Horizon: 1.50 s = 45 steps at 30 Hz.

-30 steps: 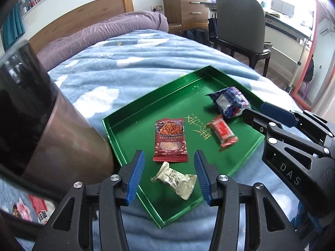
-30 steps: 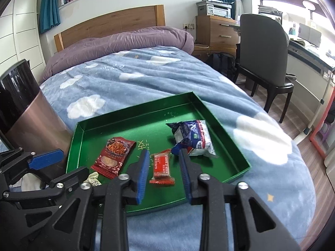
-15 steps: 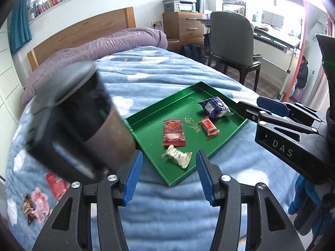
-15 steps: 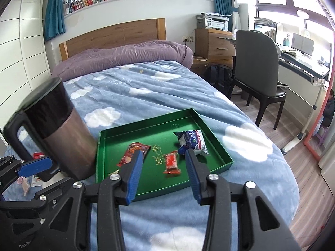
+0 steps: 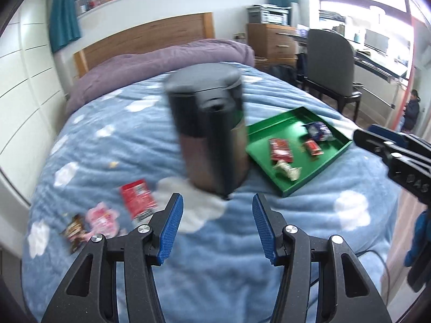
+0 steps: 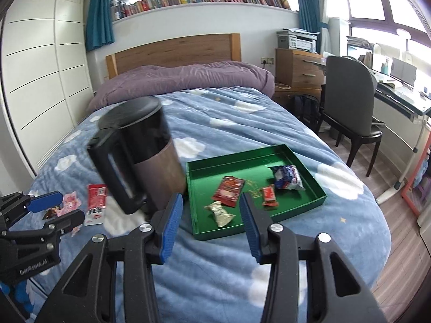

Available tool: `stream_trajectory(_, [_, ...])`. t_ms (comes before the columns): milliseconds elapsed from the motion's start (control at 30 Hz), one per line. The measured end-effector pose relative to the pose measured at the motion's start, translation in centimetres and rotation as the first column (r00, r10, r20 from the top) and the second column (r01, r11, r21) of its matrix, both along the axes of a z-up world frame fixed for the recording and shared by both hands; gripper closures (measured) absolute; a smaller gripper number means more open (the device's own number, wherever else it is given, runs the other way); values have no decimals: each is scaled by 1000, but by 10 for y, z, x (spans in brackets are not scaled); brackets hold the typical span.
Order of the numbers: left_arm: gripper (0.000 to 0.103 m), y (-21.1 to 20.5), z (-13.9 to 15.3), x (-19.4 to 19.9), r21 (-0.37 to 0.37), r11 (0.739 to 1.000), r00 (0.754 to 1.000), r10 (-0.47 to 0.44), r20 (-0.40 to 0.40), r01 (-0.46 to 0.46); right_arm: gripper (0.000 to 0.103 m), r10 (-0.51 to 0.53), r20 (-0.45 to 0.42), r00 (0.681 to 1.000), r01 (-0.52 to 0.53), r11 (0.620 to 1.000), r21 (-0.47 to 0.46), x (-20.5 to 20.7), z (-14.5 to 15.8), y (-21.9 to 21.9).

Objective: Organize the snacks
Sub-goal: 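Withdraw both open tools from the tray toward the snacks on the blanket, then grasp the brown chocolate bag with left tool while right tool grasps red-white packet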

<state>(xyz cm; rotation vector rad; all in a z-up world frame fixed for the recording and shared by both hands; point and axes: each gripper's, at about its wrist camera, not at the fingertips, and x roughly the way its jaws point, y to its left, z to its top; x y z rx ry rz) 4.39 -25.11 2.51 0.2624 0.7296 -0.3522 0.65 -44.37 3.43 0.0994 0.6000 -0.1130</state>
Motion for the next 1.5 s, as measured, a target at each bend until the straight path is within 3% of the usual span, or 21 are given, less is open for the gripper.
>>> stream_trajectory(333, [53, 120, 18, -20, -41, 979, 979, 199, 45, -198, 30, 119, 26, 993, -118, 992, -35, -21, 21, 71])
stream_trajectory(767, [49, 254, 25, -36, -68, 903, 900, 428, 80, -423, 29, 272, 35, 962, -269, 960, -76, -20, 39, 157])
stream_trajectory(933, [49, 289, 10, -30, -76, 872, 871, 488, 51, -484, 20, 299, 15, 954, -296, 952, -82, -9, 31, 176])
stream_trajectory(1167, [49, 325, -29, -14, -67, 830, 833, 553, -34, -554, 19, 328, -52, 943, -331, 941, -66, 15, 3, 193])
stream_trajectory(1400, [49, 342, -66, 3, -35, 807, 805, 583, -110, -589, 19, 348, -125, 929, -354, 935, -31, 45, -31, 203])
stream_trajectory(1500, [49, 342, -78, 11, -21, 809, 804, 580, -134, -587, 19, 356, -154, 922, -362, 932, -18, 55, -45, 207])
